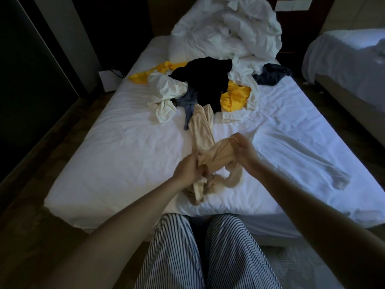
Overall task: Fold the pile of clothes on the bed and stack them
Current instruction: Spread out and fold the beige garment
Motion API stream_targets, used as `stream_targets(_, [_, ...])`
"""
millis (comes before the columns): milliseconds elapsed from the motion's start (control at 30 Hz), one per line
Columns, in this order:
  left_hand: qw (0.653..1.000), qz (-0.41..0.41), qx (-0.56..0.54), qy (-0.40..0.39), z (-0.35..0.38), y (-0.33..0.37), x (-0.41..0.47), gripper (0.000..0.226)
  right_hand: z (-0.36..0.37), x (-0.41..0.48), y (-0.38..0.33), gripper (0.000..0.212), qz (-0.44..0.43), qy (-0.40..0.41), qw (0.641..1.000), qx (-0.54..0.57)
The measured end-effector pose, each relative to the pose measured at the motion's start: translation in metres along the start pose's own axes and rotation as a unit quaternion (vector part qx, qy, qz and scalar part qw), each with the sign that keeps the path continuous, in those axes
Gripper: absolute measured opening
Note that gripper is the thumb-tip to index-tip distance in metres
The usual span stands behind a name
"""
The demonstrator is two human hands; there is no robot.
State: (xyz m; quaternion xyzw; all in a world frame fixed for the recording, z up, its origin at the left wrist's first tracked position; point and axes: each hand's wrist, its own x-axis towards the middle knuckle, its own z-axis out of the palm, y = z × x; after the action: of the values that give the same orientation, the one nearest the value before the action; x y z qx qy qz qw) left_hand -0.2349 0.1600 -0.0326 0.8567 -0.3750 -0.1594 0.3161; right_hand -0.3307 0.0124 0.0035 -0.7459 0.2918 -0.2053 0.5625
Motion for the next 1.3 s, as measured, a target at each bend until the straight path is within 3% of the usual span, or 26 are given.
stream_targets(67, [0.994, -0.051, -0.061, 0.068, -0.004, -0.003, 0.002, 0.019, -0.008, -0.001, -0.009, 0.015, -0.022, 0.024, 0.995, -0.097])
stream_targets(100, [0.991, -0.058, -0.086, 0.081, -0.007, 0.0, 0.002, 0.012, -0.012, -0.002, -0.012, 0.02, -0.027, -0.002, 0.989, -0.146])
stream_targets(133, [0.988, -0.058, -0.115, 0.083, -0.009, 0.003, 0.003, 0.008, -0.014, -0.005, -0.015, 0.031, -0.031, -0.052, 0.978, -0.201])
stream_targets(233, [0.982, -0.041, -0.178, 0.048, -0.017, 0.021, 0.004, 0.025, -0.009, -0.018, -0.027, 0.072, -0.053, -0.192, 0.917, -0.346])
stream_targets(300, [0.983, 0.002, -0.185, -0.002, -0.023, 0.035, 0.005, 0.027, -0.001, -0.023, -0.032, 0.082, -0.032, -0.213, 0.935, -0.281])
stream_targets(367, [0.984, 0.038, -0.164, -0.058, -0.026, 0.043, 0.006, 0.032, 0.001, -0.019, -0.029, 0.07, 0.011, -0.196, 0.955, -0.221])
stream_targets(433, [0.986, 0.052, -0.128, -0.098, -0.03, 0.042, 0.006, 0.034, -0.002, -0.014, -0.025, 0.039, 0.017, -0.193, 0.948, -0.252])
stream_targets(500, [0.989, 0.068, -0.043, -0.125, -0.034, 0.037, 0.005, 0.021, -0.009, -0.01, -0.017, 0.024, -0.019, -0.178, 0.941, -0.287])
stream_targets(533, [0.988, 0.075, 0.026, -0.136, -0.036, 0.033, 0.005, 0.012, -0.013, -0.009, -0.015, 0.019, -0.067, -0.147, 0.942, -0.295])
stream_targets(633, [0.976, 0.045, 0.178, -0.117, -0.042, 0.019, 0.005, 0.02, -0.029, -0.004, -0.013, 0.012, -0.219, -0.054, 0.929, -0.292])
stream_targets(700, [0.984, 0.015, 0.158, -0.081, -0.049, 0.008, 0.006, 0.005, -0.041, -0.001, -0.021, 0.012, -0.178, -0.025, 0.944, -0.278])
stream_targets(767, [0.989, -0.026, 0.133, -0.057, -0.056, -0.004, 0.01, 0.024, -0.055, 0.004, -0.029, 0.02, -0.082, -0.059, 0.947, -0.304])
stream_targets(833, [0.993, -0.057, 0.09, -0.049, -0.069, -0.011, 0.014, 0.03, -0.068, 0.005, -0.037, 0.028, 0.035, -0.16, 0.918, -0.362])
stream_targets(933, [0.993, -0.094, -0.071, 0.001, -0.096, -0.012, 0.018, 0.022, -0.083, 0.002, -0.042, 0.011, 0.028, -0.201, 0.868, -0.453])
stream_targets(1000, [0.986, -0.091, -0.131, 0.042, -0.114, -0.006, 0.02, 0.025, -0.092, 0.002, -0.045, 0.023, 0.018, -0.158, 0.893, -0.422])
stream_targets(1067, [0.977, -0.077, -0.182, 0.08, -0.13, 0.007, 0.019, 0.023, -0.096, 0.001, -0.053, 0.022, -0.005, -0.079, 0.951, -0.299])
stream_targets(1133, [0.966, -0.052, -0.222, 0.12, -0.147, 0.022, 0.017, 0.018, -0.096, 0.0, -0.07, 0.02, -0.031, -0.012, 0.984, -0.174])
stream_targets(1200, [0.972, -0.011, -0.199, 0.123, -0.166, 0.031, 0.016, 0.023, -0.094, 0.0, -0.091, 0.024, -0.051, 0.028, 0.991, -0.124])
stream_targets(1300, [0.994, 0.04, -0.087, 0.058, -0.201, 0.041, 0.016, 0.046, -0.098, 0.006, -0.121, 0.03, -0.099, 0.08, 0.986, -0.111])
